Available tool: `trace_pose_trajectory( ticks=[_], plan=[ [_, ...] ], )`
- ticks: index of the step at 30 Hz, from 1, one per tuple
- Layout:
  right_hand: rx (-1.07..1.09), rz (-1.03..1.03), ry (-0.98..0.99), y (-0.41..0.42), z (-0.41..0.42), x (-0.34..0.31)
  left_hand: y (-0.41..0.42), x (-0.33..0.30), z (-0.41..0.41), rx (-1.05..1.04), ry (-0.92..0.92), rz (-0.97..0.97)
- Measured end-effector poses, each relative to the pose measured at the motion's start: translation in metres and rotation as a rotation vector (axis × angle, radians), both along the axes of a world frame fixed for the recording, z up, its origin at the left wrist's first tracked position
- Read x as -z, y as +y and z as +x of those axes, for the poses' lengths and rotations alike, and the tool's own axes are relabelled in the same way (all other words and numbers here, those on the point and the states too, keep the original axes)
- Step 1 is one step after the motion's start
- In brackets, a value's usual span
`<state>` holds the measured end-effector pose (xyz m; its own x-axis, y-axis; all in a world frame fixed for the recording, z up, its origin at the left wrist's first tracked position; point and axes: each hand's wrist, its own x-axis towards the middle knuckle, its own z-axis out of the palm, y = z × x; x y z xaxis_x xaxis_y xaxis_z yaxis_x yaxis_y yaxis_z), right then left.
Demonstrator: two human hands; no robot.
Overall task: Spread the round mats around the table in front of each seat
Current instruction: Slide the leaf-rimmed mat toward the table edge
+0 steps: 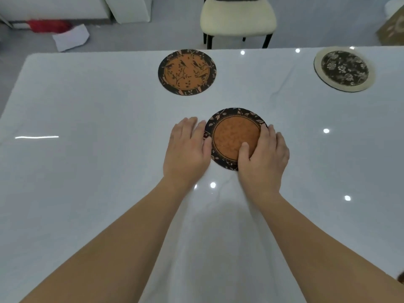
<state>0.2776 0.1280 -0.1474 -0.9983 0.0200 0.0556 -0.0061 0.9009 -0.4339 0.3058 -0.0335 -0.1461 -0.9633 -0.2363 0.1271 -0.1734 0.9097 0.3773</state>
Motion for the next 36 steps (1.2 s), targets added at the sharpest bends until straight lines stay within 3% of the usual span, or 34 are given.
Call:
trace_pose_trajectory(
  ticks=[7,20,30,36],
  plan=[
    [-0.017,-0.073,0.046,0.004,0.000,-0.003,0.000,-0.001,0.000,-0.017,0.007,0.014],
    [-0.101,-0.297,0.122,0.005,0.005,-0.003,-0.003,-0.007,0.007,-0.296,0.049,0.126],
    [-0.415,-0.129,0.011,0.008,0.004,0.004,-0.036,-0.008,0.027,-0.252,-0.012,0.061],
    [-0.448,-0.084,-0.016,0.009,0.002,0.002,-0.038,-0.005,0.024,-0.305,0.007,0.114]
  ],
)
